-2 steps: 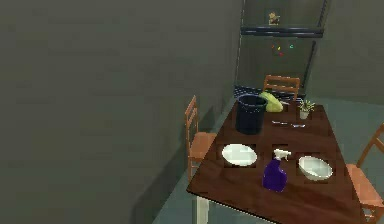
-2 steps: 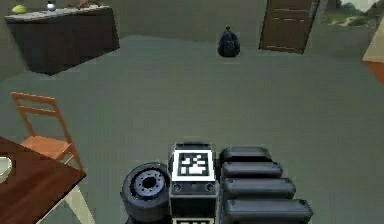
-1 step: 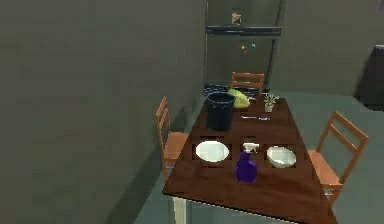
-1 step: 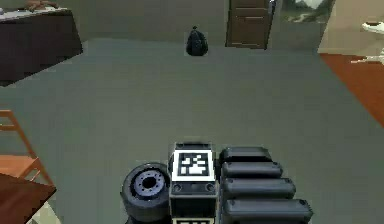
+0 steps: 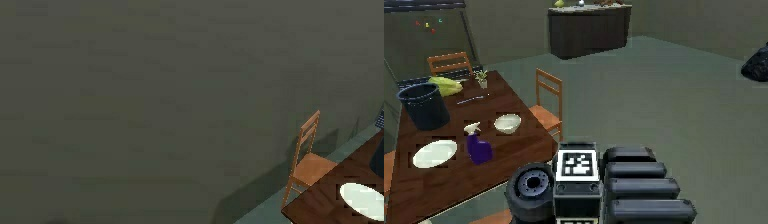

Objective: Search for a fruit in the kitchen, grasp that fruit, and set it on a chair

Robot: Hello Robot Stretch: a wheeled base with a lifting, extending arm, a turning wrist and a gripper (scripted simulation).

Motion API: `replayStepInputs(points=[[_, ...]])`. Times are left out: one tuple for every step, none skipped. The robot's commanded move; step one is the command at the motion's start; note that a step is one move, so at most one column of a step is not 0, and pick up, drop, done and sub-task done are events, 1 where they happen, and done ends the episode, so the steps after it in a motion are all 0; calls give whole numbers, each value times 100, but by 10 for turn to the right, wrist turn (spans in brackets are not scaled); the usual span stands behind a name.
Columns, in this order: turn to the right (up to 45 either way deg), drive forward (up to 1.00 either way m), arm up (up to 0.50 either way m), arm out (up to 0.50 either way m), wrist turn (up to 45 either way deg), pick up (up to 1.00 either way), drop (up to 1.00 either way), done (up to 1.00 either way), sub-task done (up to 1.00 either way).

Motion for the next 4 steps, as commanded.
replayStepInputs(points=[[0,0,0,32,0,0,0,0,0],[0,0,0,0,390,0,0,0,0],[0,0,-40,0,0,0,0,0,0],[0,0,-32,0,0,0,0,0,0]])
